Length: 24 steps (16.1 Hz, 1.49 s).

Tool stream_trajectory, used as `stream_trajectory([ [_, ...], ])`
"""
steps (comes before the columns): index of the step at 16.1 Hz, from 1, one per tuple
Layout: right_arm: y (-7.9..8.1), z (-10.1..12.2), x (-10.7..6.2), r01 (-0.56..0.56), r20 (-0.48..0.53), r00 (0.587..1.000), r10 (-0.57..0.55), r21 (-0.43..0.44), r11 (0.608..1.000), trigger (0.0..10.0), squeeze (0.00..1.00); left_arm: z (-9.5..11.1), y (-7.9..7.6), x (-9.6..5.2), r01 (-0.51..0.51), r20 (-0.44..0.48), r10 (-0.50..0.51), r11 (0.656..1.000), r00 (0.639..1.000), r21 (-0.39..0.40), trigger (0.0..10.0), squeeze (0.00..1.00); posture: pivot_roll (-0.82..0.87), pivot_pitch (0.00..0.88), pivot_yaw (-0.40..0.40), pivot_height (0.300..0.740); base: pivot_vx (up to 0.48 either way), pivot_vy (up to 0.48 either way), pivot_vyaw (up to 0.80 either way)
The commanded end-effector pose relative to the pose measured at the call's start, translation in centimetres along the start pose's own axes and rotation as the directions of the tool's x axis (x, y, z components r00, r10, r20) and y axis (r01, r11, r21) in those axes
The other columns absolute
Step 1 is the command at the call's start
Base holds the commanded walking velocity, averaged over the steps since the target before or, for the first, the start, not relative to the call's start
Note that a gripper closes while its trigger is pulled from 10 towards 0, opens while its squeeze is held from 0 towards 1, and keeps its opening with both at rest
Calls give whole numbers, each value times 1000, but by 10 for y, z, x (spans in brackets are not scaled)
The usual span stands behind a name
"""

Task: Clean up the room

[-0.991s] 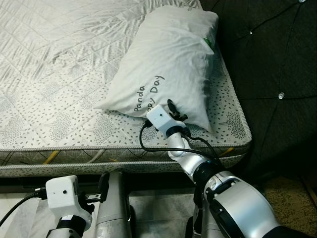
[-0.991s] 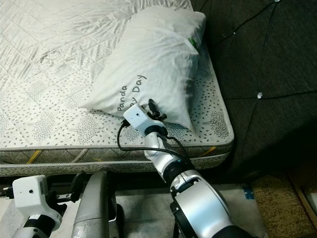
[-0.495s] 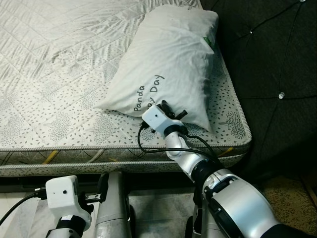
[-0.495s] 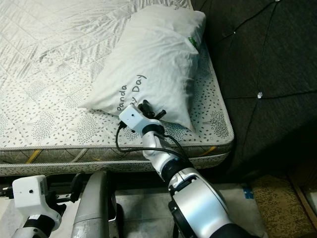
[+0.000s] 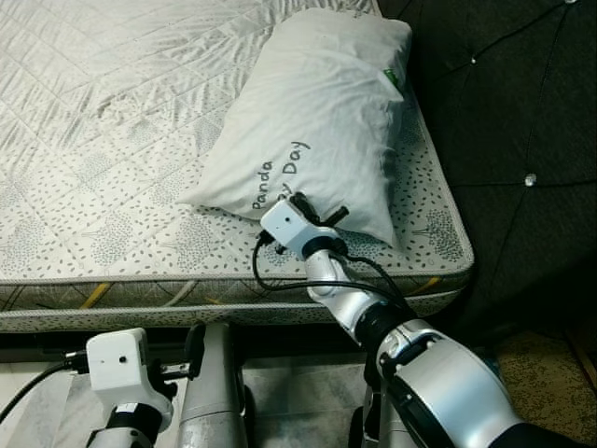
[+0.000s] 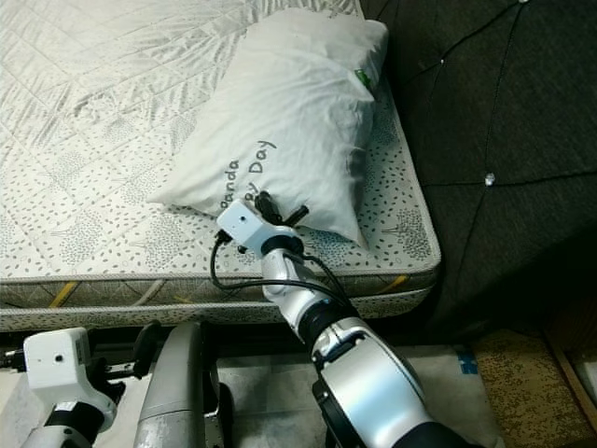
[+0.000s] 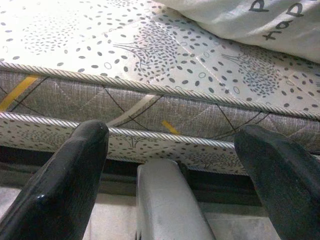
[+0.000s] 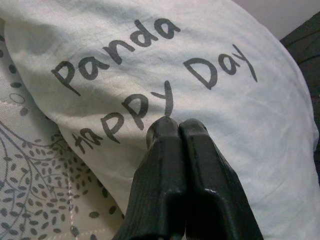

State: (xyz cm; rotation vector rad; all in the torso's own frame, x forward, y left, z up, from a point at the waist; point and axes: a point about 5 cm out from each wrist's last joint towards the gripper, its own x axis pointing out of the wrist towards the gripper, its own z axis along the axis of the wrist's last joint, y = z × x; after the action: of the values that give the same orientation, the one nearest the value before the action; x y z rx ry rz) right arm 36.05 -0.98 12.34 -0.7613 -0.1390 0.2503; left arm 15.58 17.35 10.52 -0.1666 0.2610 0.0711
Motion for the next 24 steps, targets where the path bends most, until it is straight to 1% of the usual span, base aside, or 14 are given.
stream_trajectory([
  [1, 3, 1, 0, -20, -14, 1000, 20, 32, 999, 0, 0, -1, 2, -2, -17, -5, 17, 1000, 1000, 6, 10000, 0, 280, 234, -23, 565, 0, 0, 0],
  [2, 0, -6, 0, -26, -62, 997, 35, 133, 991, 8941, 431, -1, 2, -2, -17, -3, 17, 1000, 1000, 5, 10000, 0, 278, 230, -25, 565, 0, 0, 0],
  [3, -1, -10, 0, -26, -87, 995, 44, 195, 981, 9765, 871, -1, 2, -1, -17, -2, 17, 1000, 1000, 4, 10000, 0, 274, 227, -25, 565, 0, 0, 0],
  [4, -8, -21, 0, -16, -141, 988, 67, 339, 941, 10000, 1000, -1, 2, -1, -13, -1, 13, 1000, 1000, -1, 10000, 0, 258, 222, -24, 565, 0, 0, 0],
  [5, -11, -24, 0, -10, -153, 985, 74, 378, 926, 10000, 1000, -2, 1, 0, -12, -2, 12, 1000, 1000, -3, 10000, 0, 258, 222, -24, 565, 0, 0, 0],
  [6, -21, -33, 0, 13, -174, 982, 80, 474, 880, 10000, 1000, -3, -1, 2, -2, -5, 1, 1000, 1000, -9, 10000, 0, 237, 211, -22, 565, 0, 0, 0],
  [10, -38, -48, -2, 49, -173, 983, 52, 529, 847, 10000, 1000, -3, -6, 8, 23, 2, -22, 1000, 1000, -18, 10000, 0, 226, 203, -11, 565, 0, 0, 0],
  [12, -52, -53, -1, 67, -154, 988, 19, 535, 842, 10000, 1000, -3, -4, 9, 22, 4, -22, 1000, 1000, -15, 10000, 0, 226, 201, -7, 565, 0, 0, 0],
  [13, -54, -53, -1, 69, -152, 988, 16, 535, 842, 10000, 1000, -3, -4, 9, 22, 4, -22, 1000, 1000, -14, 10000, 0, 226, 201, -7, 565, 0, 0, 0],
  [14, -63, -54, 0, 78, -134, 991, -9, 519, 851, 10000, 1000, -3, -3, 10, 22, 5, -22, 1000, 1000, -13, 10000, 0, 225, 198, -6, 565, 0, 0, 0],
  [15, -72, -55, 1, 77, -108, 994, -28, 484, 872, 10000, 1000, -2, -3, 11, 22, 7, -22, 1000, 1000, -12, 10000, 0, 223, 195, -4, 565, 0, 0, 0],
  [20, -93, -59, 1, 71, -58, 997, -50, 447, 892, 10000, 1000, -1, -3, 13, 27, 13, -27, 1000, 1000, -10, 10000, 0, 222, 186, 2, 565, 0, 0, 0],
  [22, -103, -63, -1, 88, -52, 996, -74, 368, 926, 10000, 1000, -1, -2, 13, 26, 13, -26, 1000, 1000, -7, 10000, 0, 218, 183, 4, 565, 0, 0, 0],
  [24, -110, -76, -6, 122, -92, 991, -99, 302, 945, 10000, 1000, -2, -2, 14, 28, 13, -28, 1000, 1000, -7, 10000, 0, 216, 181, 5, 565, 0, 0, 0],
])
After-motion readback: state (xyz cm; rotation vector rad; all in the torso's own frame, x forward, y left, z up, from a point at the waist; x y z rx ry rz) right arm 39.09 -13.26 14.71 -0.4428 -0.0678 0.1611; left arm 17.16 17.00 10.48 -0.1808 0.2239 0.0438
